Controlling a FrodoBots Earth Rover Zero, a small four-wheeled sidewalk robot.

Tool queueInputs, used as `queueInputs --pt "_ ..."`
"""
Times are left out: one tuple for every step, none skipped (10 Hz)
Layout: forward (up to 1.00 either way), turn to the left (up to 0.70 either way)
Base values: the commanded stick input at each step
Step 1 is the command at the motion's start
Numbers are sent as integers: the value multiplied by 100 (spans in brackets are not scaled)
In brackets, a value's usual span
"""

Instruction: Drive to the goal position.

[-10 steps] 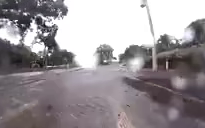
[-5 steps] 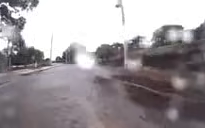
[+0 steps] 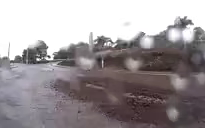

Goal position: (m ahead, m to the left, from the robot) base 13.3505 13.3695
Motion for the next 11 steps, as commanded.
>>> queueInputs --pt "85 27" --pt "85 27" --pt "85 27" --pt "85 27" --pt "85 27" --pt "85 27" --pt "85 27" --pt "85 27" --pt "85 27" --pt "85 27" --pt "85 27"
